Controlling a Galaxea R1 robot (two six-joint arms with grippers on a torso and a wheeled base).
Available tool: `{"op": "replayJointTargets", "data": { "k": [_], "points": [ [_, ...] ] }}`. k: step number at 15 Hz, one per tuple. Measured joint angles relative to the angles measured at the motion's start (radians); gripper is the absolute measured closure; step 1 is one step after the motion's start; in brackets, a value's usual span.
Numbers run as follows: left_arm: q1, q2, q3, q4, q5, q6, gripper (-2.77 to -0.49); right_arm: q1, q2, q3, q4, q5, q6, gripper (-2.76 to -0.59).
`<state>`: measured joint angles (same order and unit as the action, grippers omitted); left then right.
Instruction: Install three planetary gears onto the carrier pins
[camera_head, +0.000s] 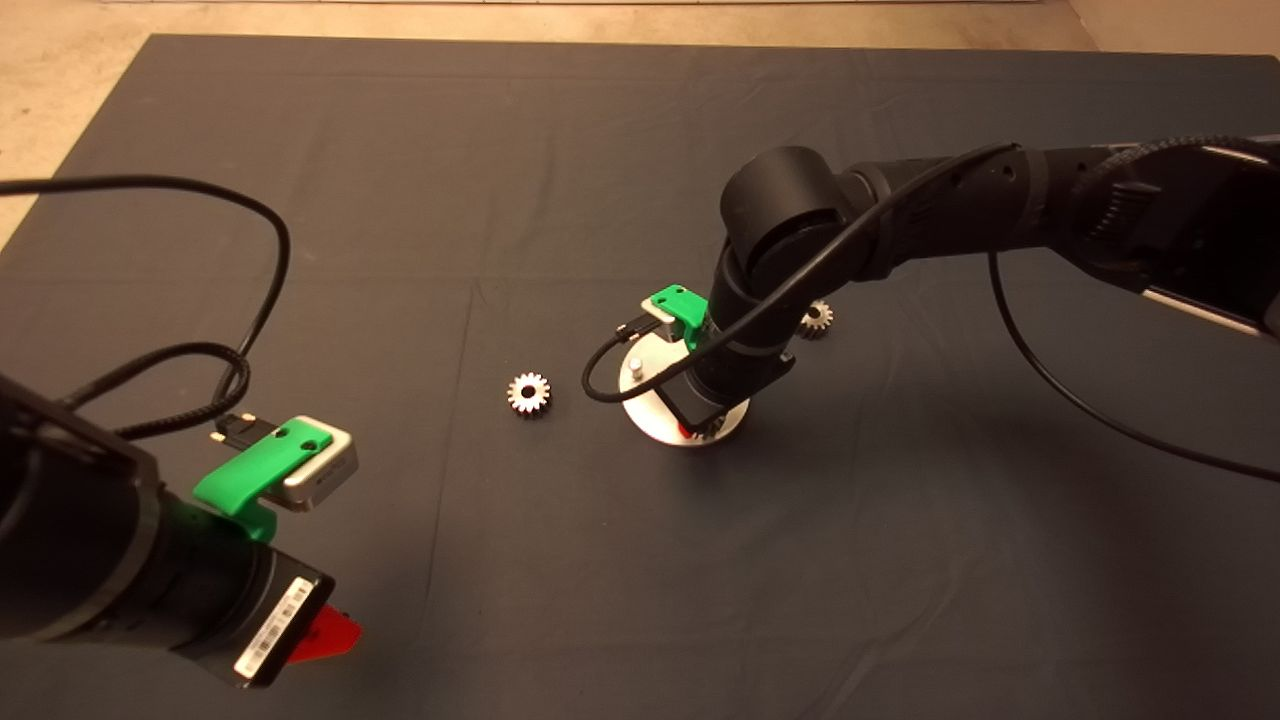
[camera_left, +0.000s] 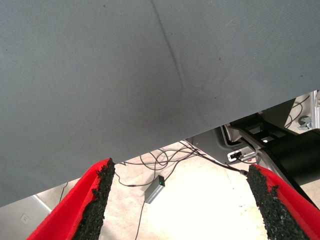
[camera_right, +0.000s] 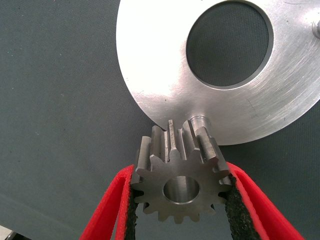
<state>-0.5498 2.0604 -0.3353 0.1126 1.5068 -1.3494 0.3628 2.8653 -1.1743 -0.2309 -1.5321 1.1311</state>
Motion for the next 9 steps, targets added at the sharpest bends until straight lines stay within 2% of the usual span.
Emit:
{"op": "replayJointTargets", "data": {
  "k": [6, 9],
  "points": [
    [0.000, -0.001, 0.000, 0.000, 0.000, 0.000, -1.89, -0.001, 0.000, -0.005, -0.011, -0.001, -0.008, -1.02],
    [0.000, -0.003, 0.000, 0.000, 0.000, 0.000, -1.89, -0.016, 0.000, -0.005, -0.014, -0.001, -0.010, -1.02]
  ]
}}
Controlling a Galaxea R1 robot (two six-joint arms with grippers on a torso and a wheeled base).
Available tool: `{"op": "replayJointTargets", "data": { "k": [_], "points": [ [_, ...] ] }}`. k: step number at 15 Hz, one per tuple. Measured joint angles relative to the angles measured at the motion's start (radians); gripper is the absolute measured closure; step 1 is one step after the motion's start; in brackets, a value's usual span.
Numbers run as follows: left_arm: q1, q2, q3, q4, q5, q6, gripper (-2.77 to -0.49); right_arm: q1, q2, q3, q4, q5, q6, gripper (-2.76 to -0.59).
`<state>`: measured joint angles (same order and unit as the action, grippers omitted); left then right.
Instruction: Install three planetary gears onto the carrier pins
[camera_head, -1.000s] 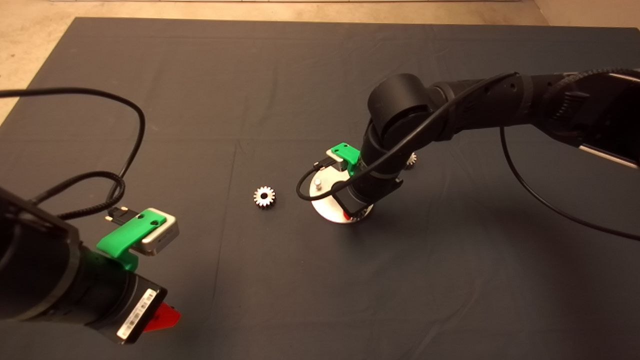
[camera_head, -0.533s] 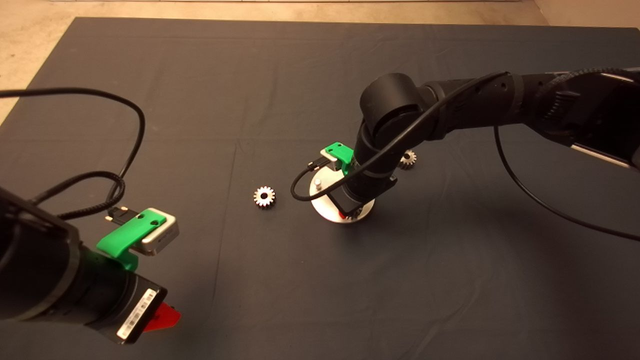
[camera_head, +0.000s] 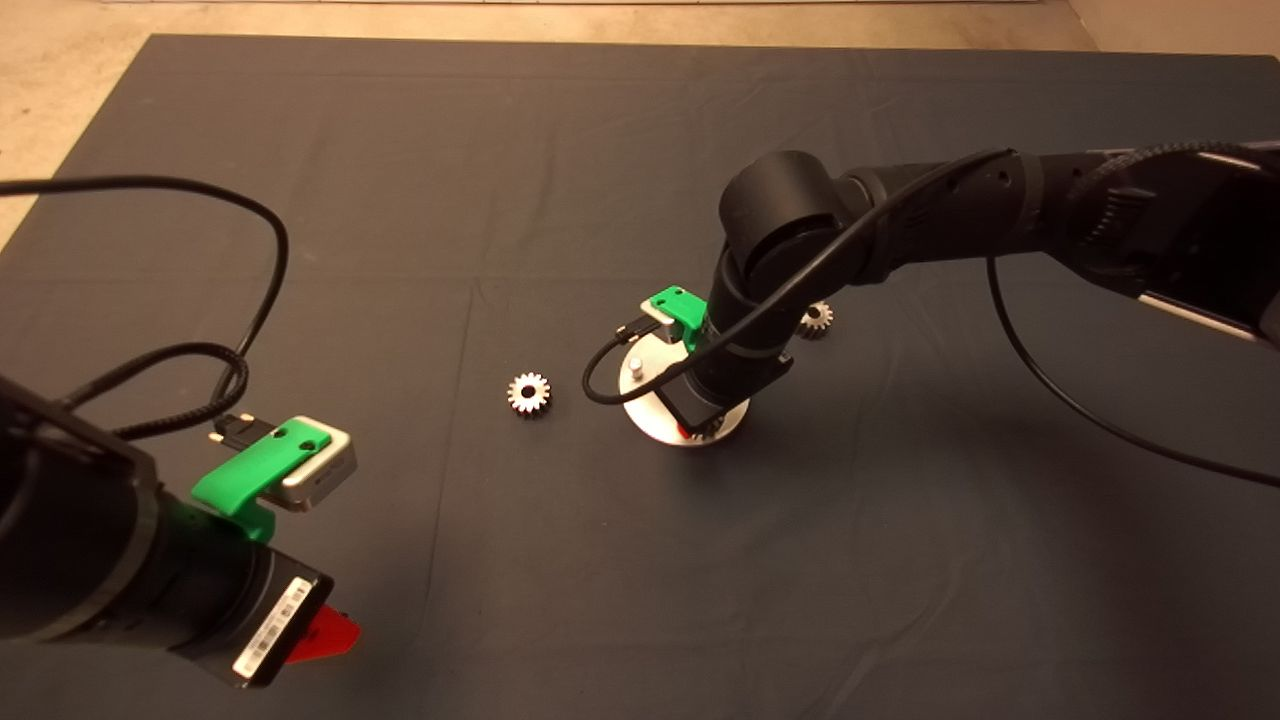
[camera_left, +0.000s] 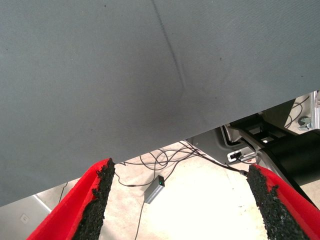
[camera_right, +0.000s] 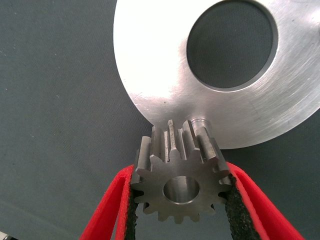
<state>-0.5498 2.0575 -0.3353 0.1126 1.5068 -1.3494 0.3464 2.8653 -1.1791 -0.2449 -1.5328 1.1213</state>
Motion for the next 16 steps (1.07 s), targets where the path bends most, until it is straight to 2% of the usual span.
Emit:
{"op": "replayJointTargets", "data": {
  "k": [8, 12, 16],
  "points": [
    [0.000, 0.000, 0.000, 0.000, 0.000, 0.000, -1.89, -0.020, -0.001, 0.000, -0.019, -0.001, -0.018, -1.02],
    [0.000, 0.000, 0.000, 0.000, 0.000, 0.000, -1.89, -0.020, -0.004, 0.000, -0.026, 0.000, -0.029, -1.02],
    [0.000, 0.000, 0.000, 0.000, 0.000, 0.000, -1.89, -0.020, -0.015, 0.000, -0.028, 0.007, -0.040, -1.02]
  ]
}}
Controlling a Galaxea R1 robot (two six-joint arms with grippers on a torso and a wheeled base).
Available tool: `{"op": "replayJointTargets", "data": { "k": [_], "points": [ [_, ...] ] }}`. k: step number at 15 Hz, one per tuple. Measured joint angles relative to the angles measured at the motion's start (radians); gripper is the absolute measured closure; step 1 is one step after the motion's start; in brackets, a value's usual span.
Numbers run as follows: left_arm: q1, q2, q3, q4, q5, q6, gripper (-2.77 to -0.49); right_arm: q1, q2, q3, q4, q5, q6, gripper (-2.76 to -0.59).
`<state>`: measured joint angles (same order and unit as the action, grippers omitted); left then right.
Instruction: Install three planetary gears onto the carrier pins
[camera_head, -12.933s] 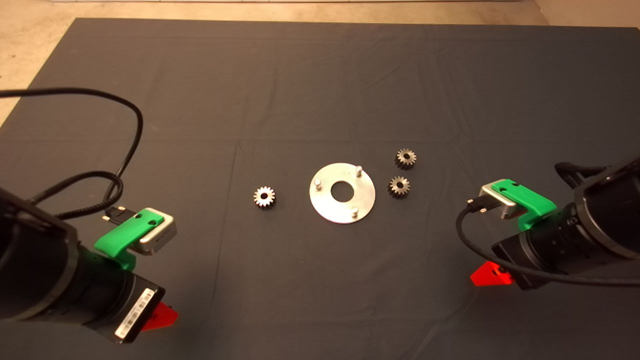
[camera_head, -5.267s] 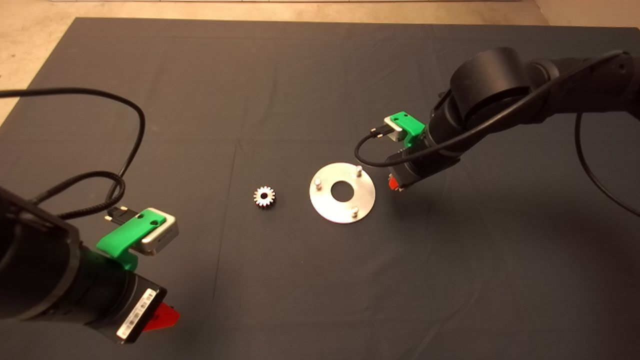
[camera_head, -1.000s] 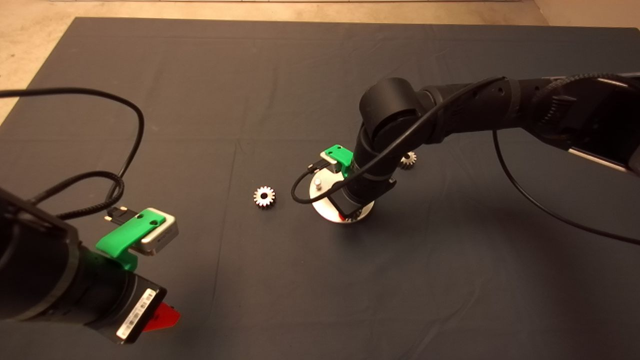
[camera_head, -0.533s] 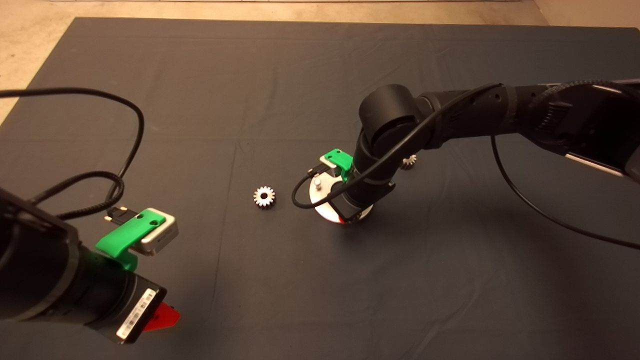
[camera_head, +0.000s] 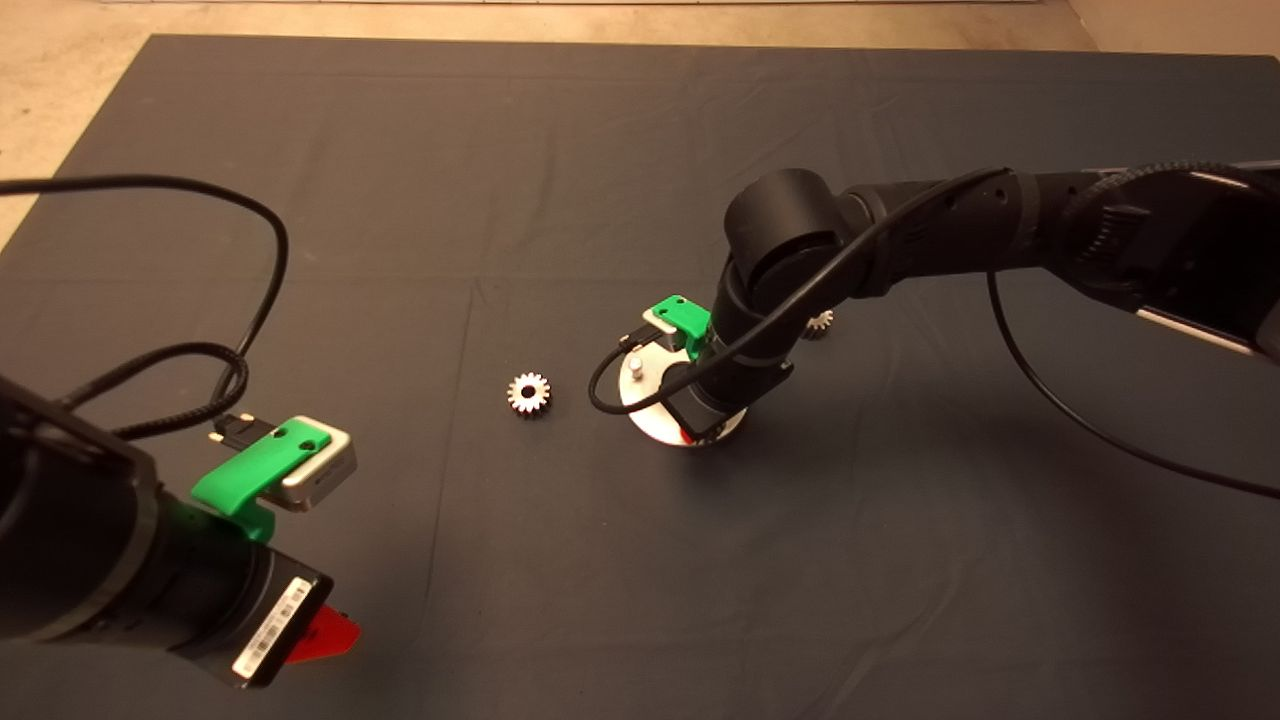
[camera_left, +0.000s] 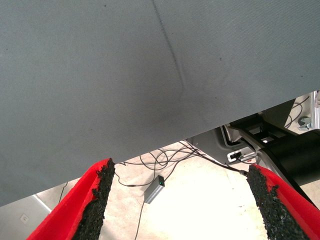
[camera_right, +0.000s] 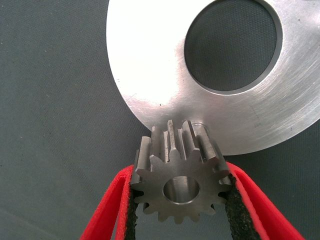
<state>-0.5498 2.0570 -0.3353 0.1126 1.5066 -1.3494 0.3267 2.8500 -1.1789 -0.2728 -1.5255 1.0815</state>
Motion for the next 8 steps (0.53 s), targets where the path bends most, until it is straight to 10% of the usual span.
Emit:
{"op": "replayJointTargets", "data": {
  "k": [8],
  "points": [
    [0.000, -0.001, 0.000, 0.000, 0.000, 0.000, -1.89, 0.001, -0.010, 0.000, -0.001, 0.003, -0.016, -1.02]
  ]
}}
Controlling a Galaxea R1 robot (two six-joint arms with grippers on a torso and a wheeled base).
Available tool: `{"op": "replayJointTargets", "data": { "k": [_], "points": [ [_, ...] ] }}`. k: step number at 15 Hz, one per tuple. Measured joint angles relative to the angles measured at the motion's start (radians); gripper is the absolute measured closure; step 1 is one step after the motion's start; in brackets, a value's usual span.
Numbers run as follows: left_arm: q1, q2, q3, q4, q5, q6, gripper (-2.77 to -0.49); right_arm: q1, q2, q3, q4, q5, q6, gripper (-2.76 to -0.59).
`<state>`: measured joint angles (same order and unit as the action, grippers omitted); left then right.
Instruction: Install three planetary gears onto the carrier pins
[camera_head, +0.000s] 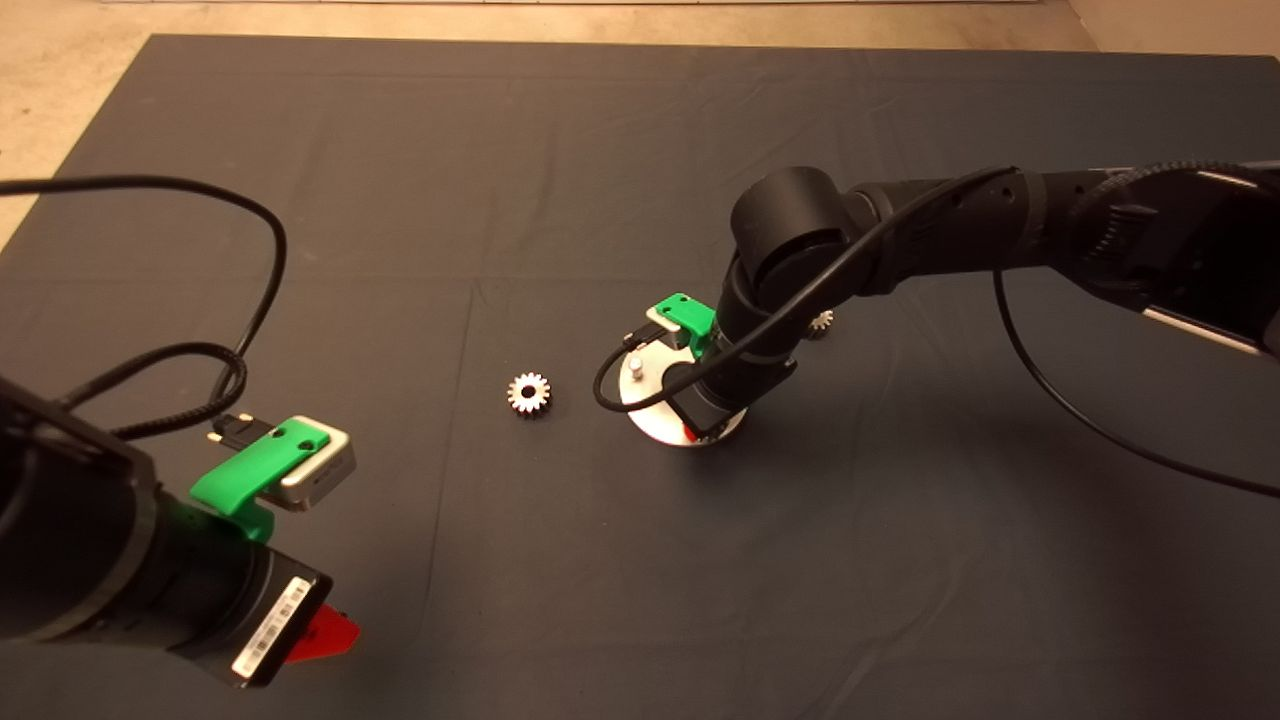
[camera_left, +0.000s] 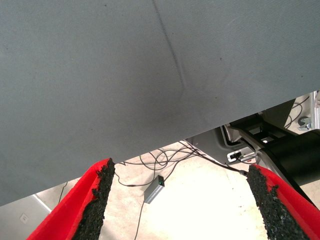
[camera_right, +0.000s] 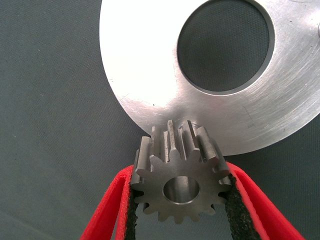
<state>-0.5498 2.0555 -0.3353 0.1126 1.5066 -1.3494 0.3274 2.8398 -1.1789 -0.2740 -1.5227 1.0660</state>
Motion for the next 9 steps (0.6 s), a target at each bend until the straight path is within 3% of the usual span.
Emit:
{"op": "replayJointTargets", "data": {
  "k": [9],
  "points": [
    [0.000, 0.000, 0.000, 0.000, 0.000, 0.000, -1.89, 0.002, -0.012, 0.000, -0.007, -0.010, -0.007, -1.02]
  ]
}}
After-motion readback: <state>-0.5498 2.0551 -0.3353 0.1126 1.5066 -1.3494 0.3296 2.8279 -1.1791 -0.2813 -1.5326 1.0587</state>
